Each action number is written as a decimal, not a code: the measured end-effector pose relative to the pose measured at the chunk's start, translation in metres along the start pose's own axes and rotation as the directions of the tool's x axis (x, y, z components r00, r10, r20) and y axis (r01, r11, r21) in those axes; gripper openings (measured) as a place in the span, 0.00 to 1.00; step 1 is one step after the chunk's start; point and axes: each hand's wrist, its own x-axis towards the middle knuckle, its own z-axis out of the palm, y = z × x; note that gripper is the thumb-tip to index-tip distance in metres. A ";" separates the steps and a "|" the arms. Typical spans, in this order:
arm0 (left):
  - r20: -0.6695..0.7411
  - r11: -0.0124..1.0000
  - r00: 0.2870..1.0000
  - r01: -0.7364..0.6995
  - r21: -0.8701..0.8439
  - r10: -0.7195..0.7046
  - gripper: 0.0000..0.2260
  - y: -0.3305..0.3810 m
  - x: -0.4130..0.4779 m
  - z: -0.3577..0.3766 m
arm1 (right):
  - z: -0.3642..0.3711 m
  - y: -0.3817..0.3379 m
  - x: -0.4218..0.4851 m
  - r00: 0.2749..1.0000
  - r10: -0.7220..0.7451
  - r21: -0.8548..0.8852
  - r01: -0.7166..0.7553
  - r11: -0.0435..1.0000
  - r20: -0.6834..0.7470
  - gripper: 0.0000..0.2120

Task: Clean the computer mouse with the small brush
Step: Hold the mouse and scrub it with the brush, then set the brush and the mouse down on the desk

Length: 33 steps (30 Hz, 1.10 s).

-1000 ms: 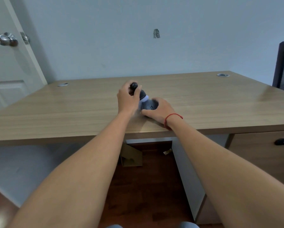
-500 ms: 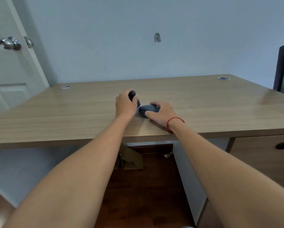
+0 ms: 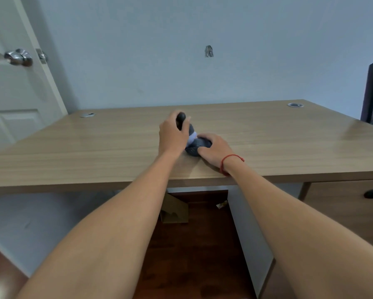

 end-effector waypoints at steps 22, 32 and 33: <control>-0.024 0.979 0.995 0.087 -0.186 -0.093 0.05 -0.002 0.005 -0.002 | -0.014 -0.005 -0.003 0.984 0.180 -0.036 -0.180 0.983 -0.015 0.38; 0.278 1.000 0.960 -0.030 0.007 0.026 0.07 0.002 0.025 -0.005 | -0.016 0.004 0.003 0.992 0.125 0.000 -0.125 0.992 0.029 0.58; 0.315 0.999 0.949 0.014 -0.043 0.001 0.05 0.005 0.027 -0.007 | -0.015 0.004 0.004 0.992 0.122 0.002 -0.122 0.993 0.028 0.58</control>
